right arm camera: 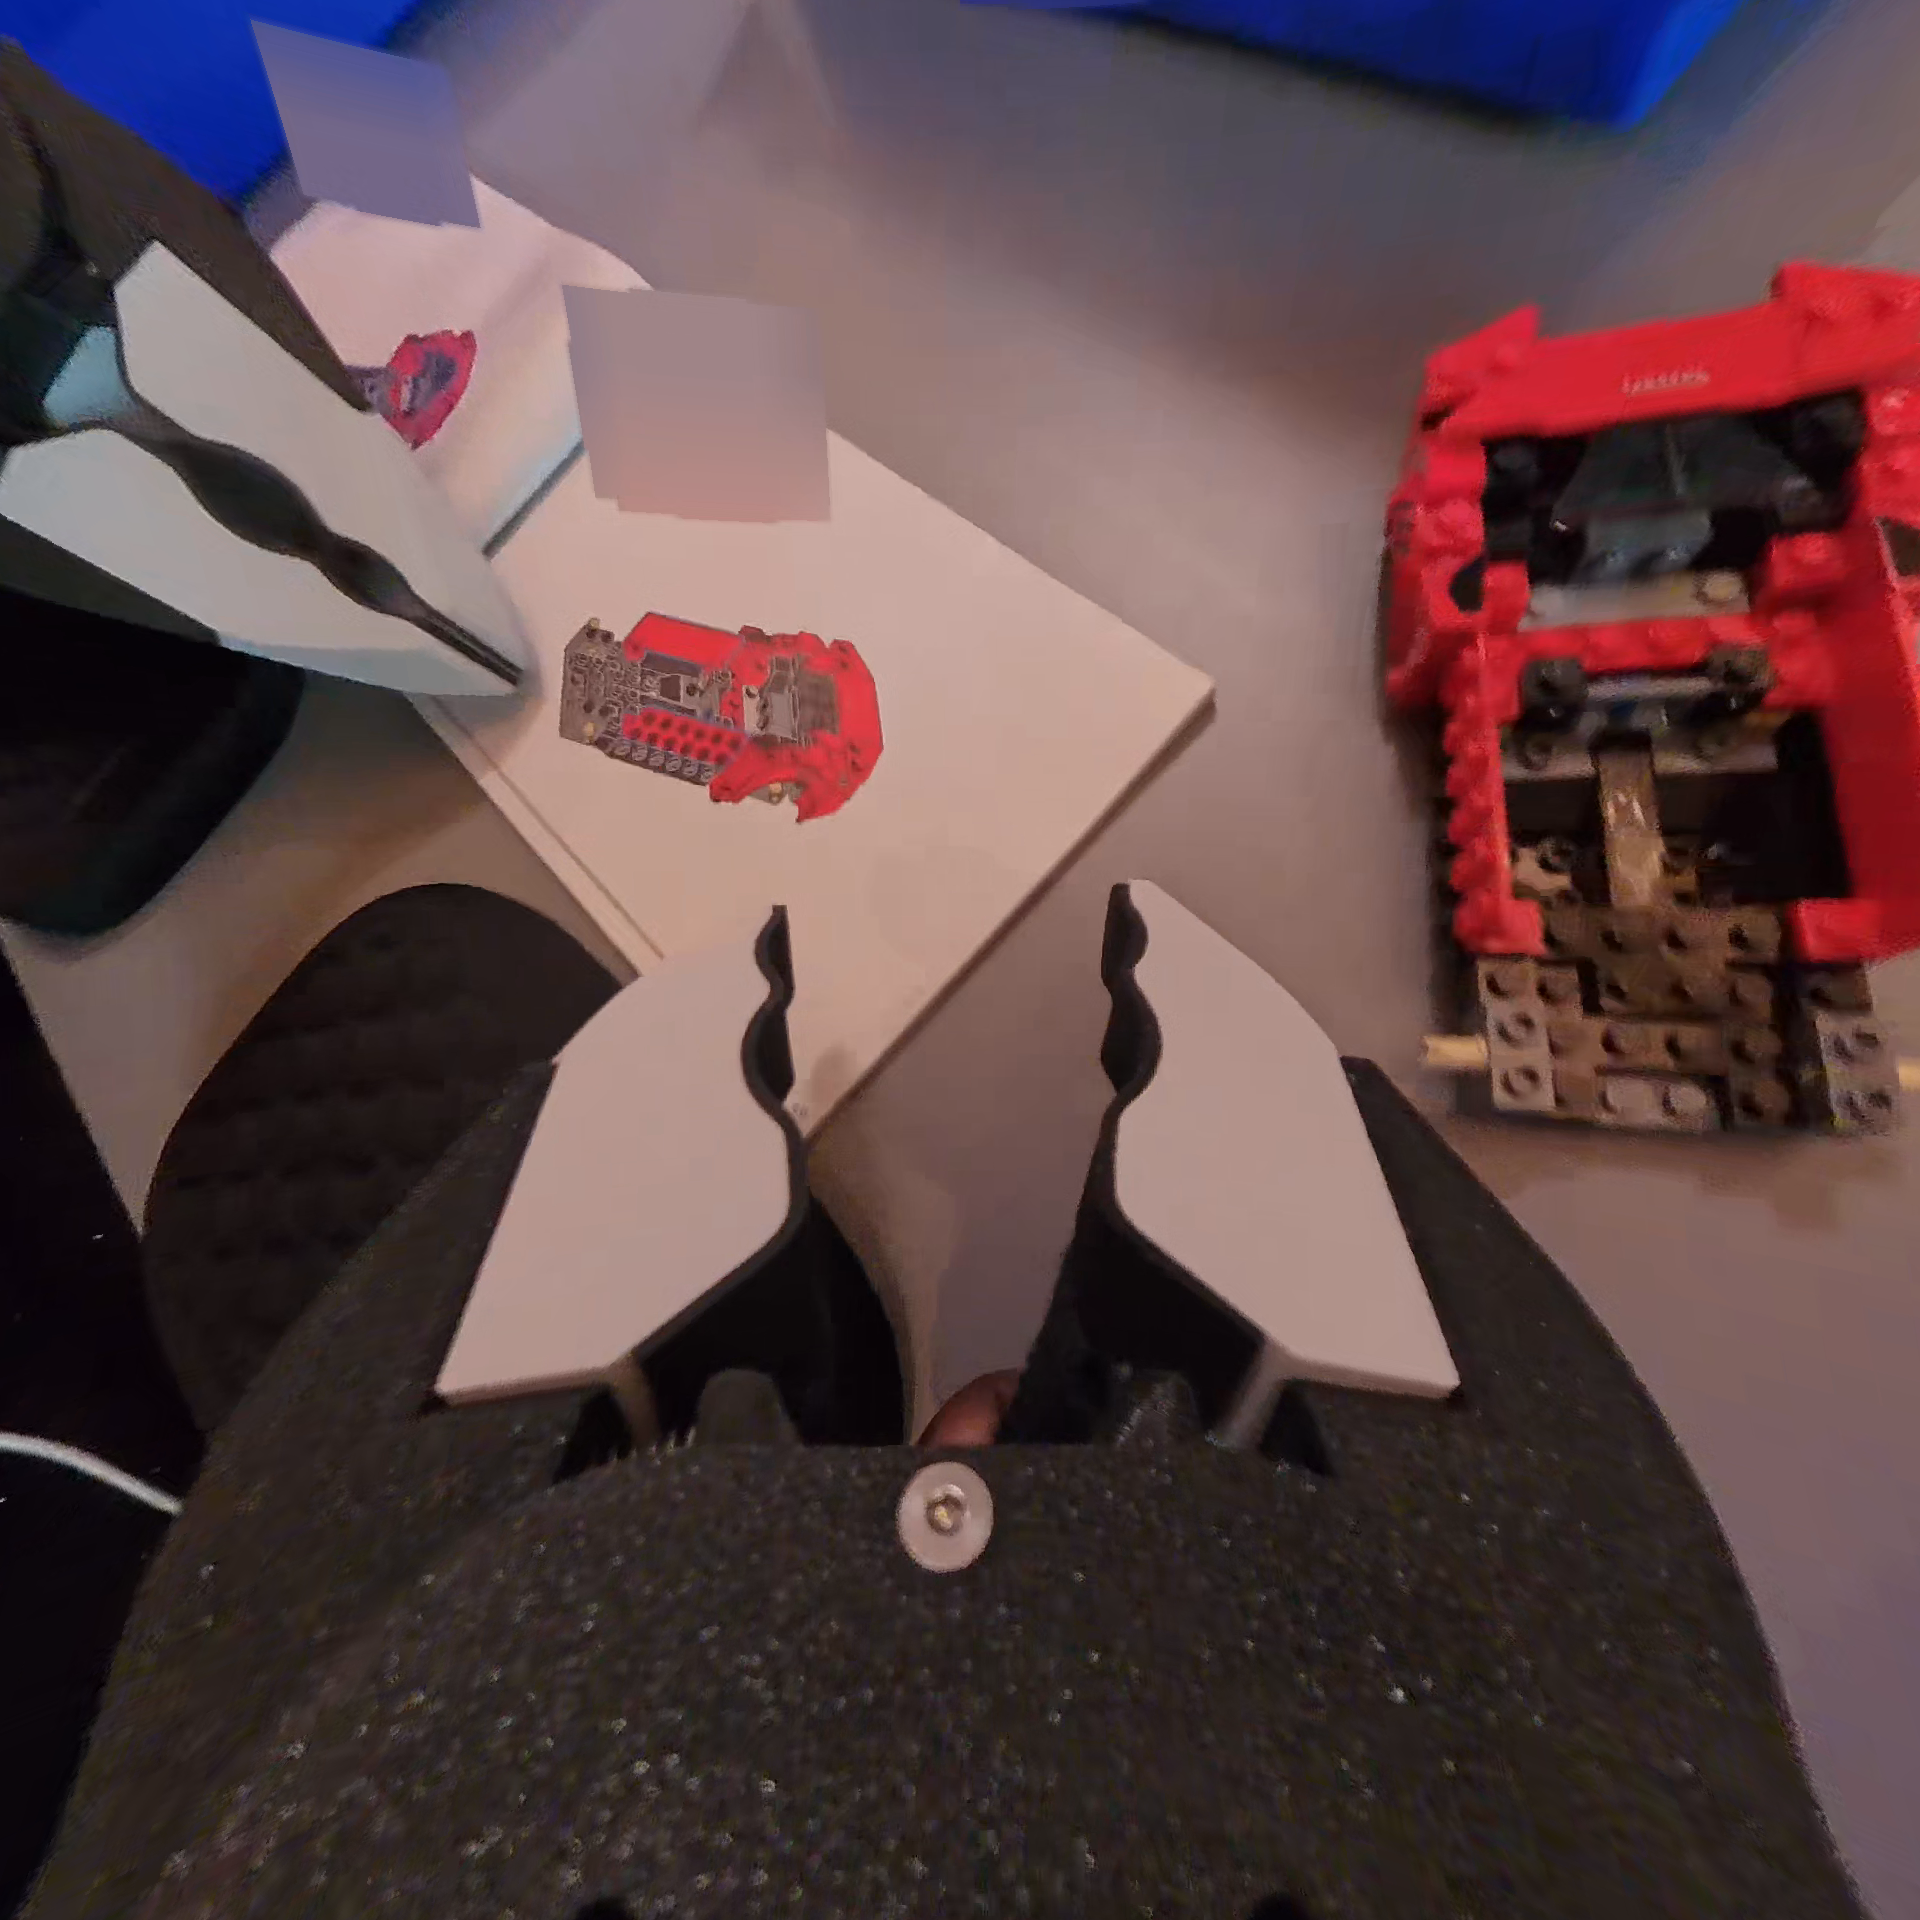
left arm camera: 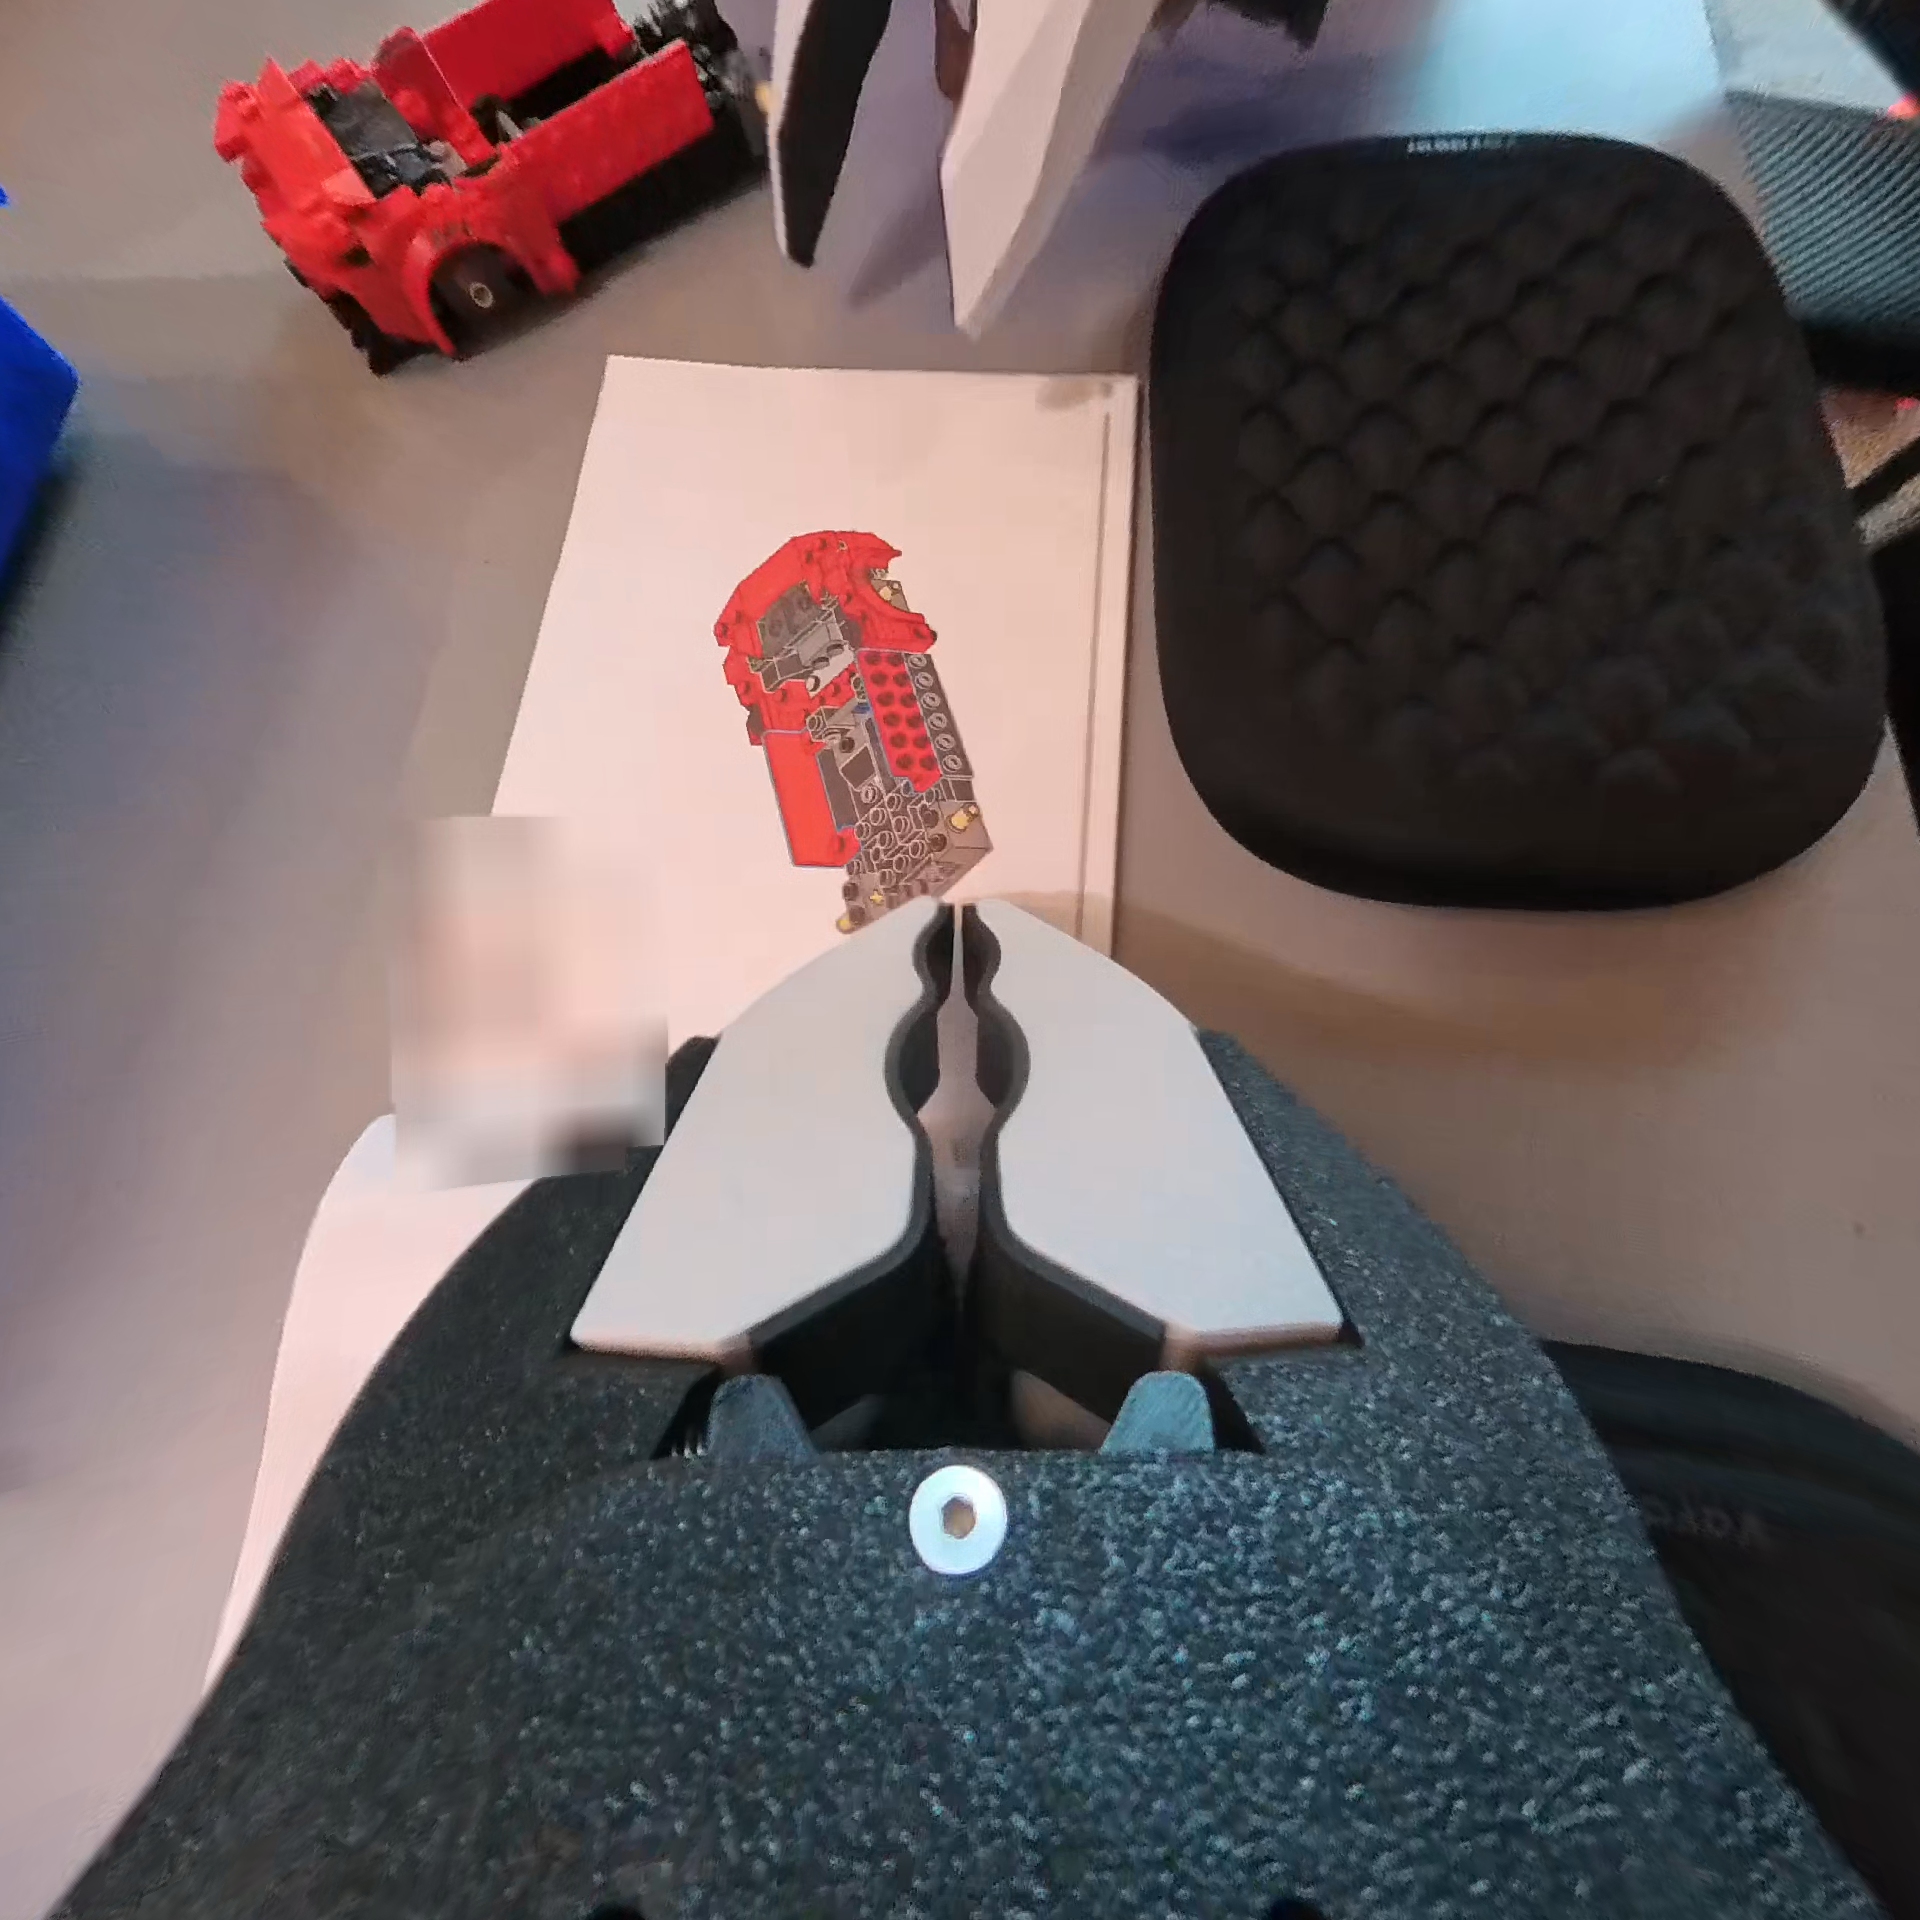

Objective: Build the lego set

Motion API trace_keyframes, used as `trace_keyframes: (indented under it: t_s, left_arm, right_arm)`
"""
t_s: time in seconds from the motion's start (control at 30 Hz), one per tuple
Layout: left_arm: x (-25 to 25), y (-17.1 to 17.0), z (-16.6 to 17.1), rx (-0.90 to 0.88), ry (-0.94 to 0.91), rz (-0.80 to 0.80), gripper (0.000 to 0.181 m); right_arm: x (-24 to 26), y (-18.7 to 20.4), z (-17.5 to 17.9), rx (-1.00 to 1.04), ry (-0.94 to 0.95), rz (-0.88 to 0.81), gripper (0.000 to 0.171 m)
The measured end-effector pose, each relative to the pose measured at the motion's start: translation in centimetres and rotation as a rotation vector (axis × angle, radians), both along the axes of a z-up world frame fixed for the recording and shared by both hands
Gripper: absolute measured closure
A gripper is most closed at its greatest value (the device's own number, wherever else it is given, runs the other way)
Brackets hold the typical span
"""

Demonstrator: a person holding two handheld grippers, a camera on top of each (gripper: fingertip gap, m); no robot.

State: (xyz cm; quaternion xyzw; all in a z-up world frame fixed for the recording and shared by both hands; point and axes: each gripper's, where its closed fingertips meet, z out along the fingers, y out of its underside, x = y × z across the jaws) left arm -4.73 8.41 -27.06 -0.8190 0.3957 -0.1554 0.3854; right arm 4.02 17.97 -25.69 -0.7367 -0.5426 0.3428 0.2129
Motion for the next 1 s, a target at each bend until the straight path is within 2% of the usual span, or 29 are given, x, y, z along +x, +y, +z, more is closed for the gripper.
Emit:
trace_keyframes:
  t_s: [0.17,0.3,0.37,0.57,0.7,0.77,0.87,1.0]
  left_arm:
    - [-0.6,0.6,-0.3,0.002,0.008,0.051,0.168]
    - [-0.6,0.7,-0.4,-0.012,0.000,0.060,0.166]
    - [-0.7,0.7,-0.4,-0.030,-0.016,0.069,0.165]
    - [-0.7,0.7,-0.4,-0.055,-0.037,0.070,0.165]
    - [-0.7,0.7,-0.4,-0.049,-0.033,0.068,0.165]
    - [-0.7,0.6,-0.4,-0.049,-0.033,0.068,0.165]
    - [-0.7,0.6,-0.4,-0.047,-0.031,0.067,0.164]
    - [-0.8,0.6,-0.4,-0.055,-0.038,0.068,0.164]
  right_arm:
    - [-2.6,-0.4,-0.7,0.154,-0.068,0.073,0.105]
    - [-3.0,-0.7,-2.5,0.203,-0.210,0.084,0.070]
    - [-3.2,-0.9,-2.5,0.203,-0.221,0.079,0.067]
    - [-3.3,-0.7,-2.1,0.283,-0.220,0.044,0.070]
    - [-3.6,0.0,-1.0,0.477,-0.216,0.035,0.073]
    - [-4.1,-0.8,-1.2,0.437,-0.188,0.067,0.078]
    - [-4.3,-1.5,-2.2,0.206,-0.161,0.053,0.080]
    - [-4.4,-1.9,-2.4,0.223,-0.194,0.071,0.076]
